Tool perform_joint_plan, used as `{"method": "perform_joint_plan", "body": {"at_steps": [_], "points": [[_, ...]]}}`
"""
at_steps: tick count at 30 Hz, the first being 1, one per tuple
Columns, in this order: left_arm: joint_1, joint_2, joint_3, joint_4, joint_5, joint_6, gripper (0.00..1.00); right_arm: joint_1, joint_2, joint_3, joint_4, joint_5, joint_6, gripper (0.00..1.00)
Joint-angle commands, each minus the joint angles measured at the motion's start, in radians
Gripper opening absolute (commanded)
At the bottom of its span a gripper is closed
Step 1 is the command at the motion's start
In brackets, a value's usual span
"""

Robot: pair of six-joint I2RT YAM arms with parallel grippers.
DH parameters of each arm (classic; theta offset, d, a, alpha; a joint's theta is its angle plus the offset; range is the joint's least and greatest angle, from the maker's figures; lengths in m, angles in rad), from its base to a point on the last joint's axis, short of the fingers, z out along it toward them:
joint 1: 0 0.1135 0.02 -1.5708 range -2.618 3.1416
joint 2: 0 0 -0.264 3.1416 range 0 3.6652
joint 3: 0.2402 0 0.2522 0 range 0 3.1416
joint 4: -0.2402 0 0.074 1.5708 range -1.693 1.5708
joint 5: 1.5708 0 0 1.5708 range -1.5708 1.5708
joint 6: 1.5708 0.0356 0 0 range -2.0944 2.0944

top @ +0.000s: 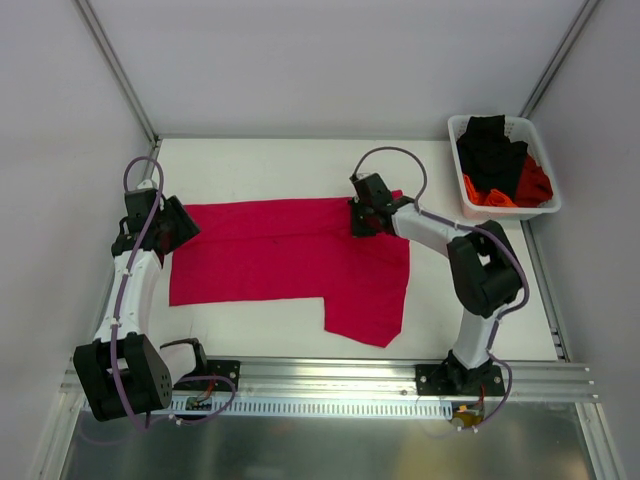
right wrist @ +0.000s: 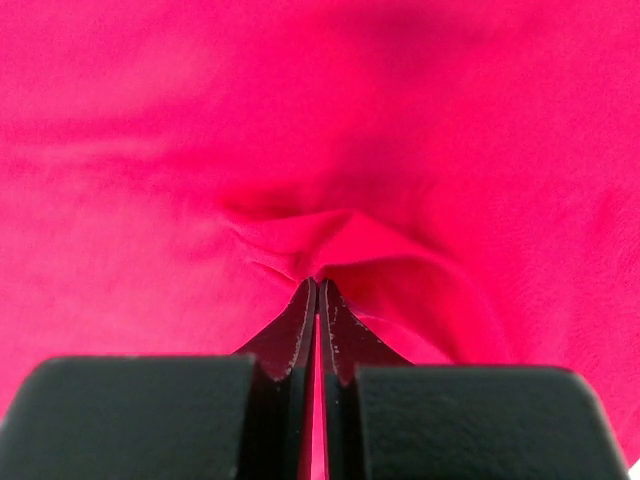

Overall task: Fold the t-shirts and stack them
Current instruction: Fold the tshirt

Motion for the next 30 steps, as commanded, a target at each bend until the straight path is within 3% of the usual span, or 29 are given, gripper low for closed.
{"method": "perform_joint_plan", "body": {"at_steps": [1,6,14,16,21,24,26,30], "points": [[0.009,-0.021,0.037,-0.016,0.011,0.027,0.52,0.05,-0.121,-0.061,0.019,-0.042,0.017,0.0],[0.006,-0.017,0.032,-0.016,0.023,0.029,0.52,0.099,-0.195,-0.182,0.031,-0.089,0.05,0.0],[0.008,-0.005,0.038,-0.017,0.049,0.032,0.52,0.148,-0.233,-0.227,0.022,-0.255,0.018,0.0],[0.006,0.005,0.041,-0.02,0.051,0.039,0.53,0.157,-0.214,-0.222,0.013,-0.264,0.03,0.13],[0.006,0.026,0.061,-0.026,0.054,0.058,0.56,0.162,-0.212,-0.204,-0.08,-0.26,0.035,0.69],[0.005,0.055,0.092,-0.026,0.034,0.055,0.59,0.157,-0.287,-0.152,-0.146,-0.232,0.006,0.87],[0.006,0.084,0.132,-0.028,0.026,0.049,0.61,0.15,-0.344,-0.1,-0.183,-0.165,-0.023,0.92],[0.006,0.207,0.215,-0.023,0.044,0.009,0.56,0.024,-0.353,0.021,-0.203,-0.177,0.004,0.89]]}}
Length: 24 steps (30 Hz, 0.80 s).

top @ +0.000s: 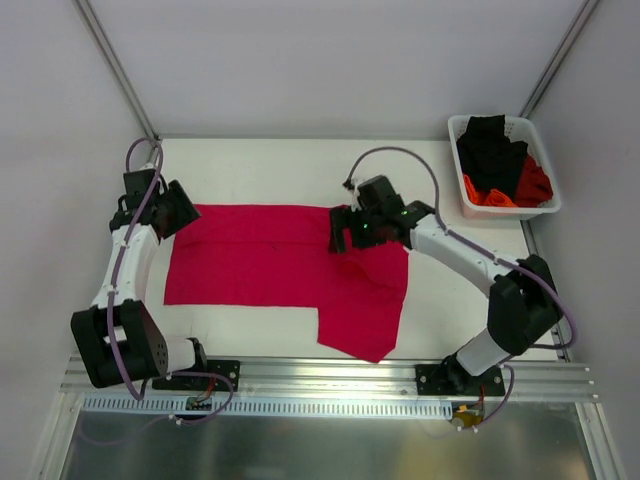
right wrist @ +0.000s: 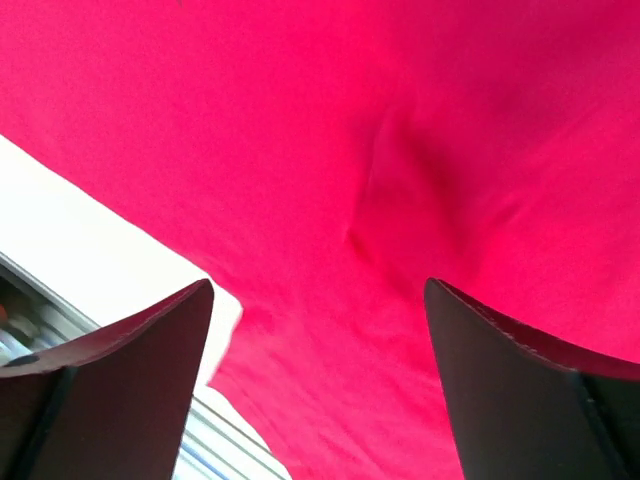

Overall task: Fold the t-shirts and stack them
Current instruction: Fold the tshirt

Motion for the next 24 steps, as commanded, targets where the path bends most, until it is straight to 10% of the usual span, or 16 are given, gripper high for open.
{"method": "perform_joint_plan", "body": {"at_steps": [1,11,24], "points": [[0.002,0.087,0.096,0.01,0.012,-0.027,0.54,-0.12,-0.059,0.157,-0.017,0.012,0.018,0.86],[0.0,0.278,0.172,0.042,-0.006,-0.182,0.14,-0.116,0.096,0.148,0.009,0.119,-0.005,0.01],[0.002,0.416,0.221,0.049,-0.043,-0.179,0.06,0.044,0.085,-0.079,0.119,0.11,0.073,0.0]]}}
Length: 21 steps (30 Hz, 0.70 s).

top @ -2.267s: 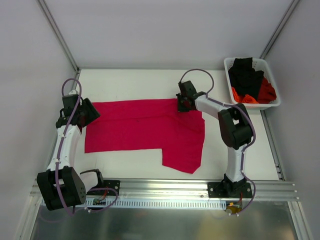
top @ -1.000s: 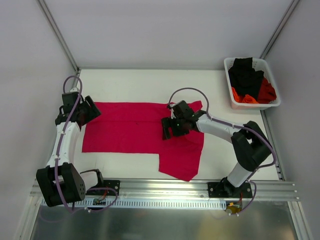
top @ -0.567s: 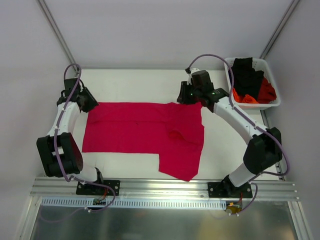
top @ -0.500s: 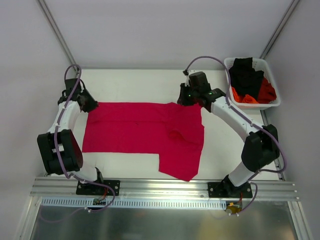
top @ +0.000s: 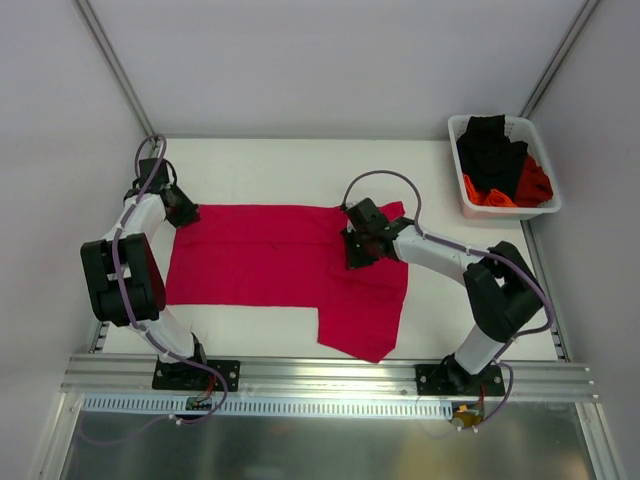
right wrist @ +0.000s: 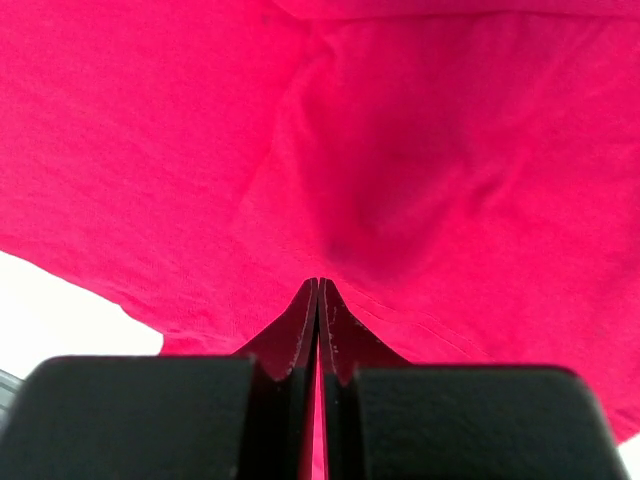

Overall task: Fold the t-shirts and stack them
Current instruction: Fold the tshirt

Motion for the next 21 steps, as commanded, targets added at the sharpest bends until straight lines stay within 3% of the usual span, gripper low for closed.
{"method": "perform_joint_plan", "body": {"at_steps": [1,8,13,17,21], "points": [[0.002,0.032,0.058,0.012,-0.028,-0.005,0.06,0.031,-0.002,0.001,0.068,-0.006,0.032,0.0],[0.008,0.081,0.109,0.011,-0.015,0.0,0.06,0.055,0.006,0.008,0.073,0.005,0.058,0.0],[0.013,0.1,0.11,0.012,0.016,-0.046,0.0,-0.033,-0.081,0.097,0.055,0.054,0.075,0.0],[0.019,0.135,0.104,0.011,0.053,-0.141,0.0,-0.095,0.024,0.255,-0.049,0.16,0.085,0.0],[0.022,0.153,0.092,0.011,0.041,-0.257,0.0,-0.133,0.129,0.295,-0.092,0.212,0.153,0.0]]}}
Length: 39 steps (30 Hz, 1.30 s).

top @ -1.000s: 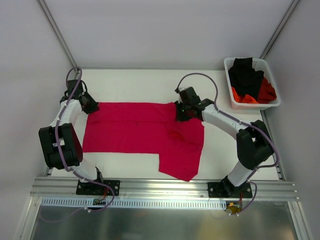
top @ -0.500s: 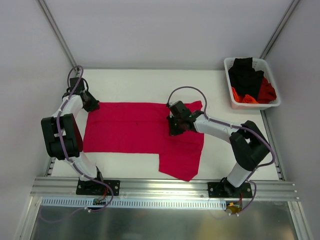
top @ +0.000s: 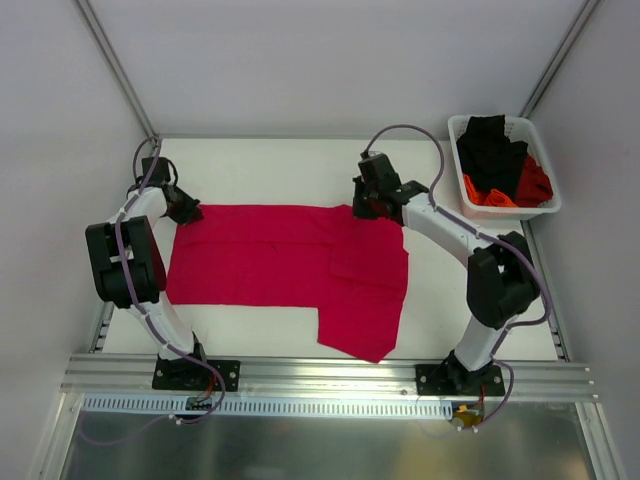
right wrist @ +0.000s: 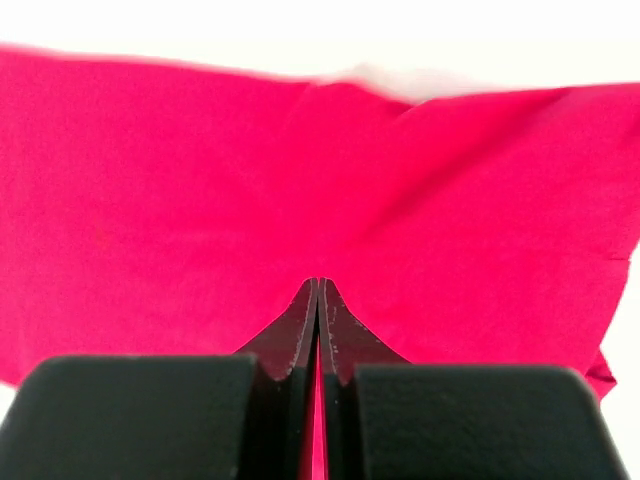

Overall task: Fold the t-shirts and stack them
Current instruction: Fold the tshirt

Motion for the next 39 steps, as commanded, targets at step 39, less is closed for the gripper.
{"method": "perform_joint_plan", "body": {"at_steps": [39], "points": [[-0.02,0.439,0.44,-0.007,0.082,-0.418,0.0,-0.297,0.527,0.403,-0.189,0.071,0.196,0.0]]}}
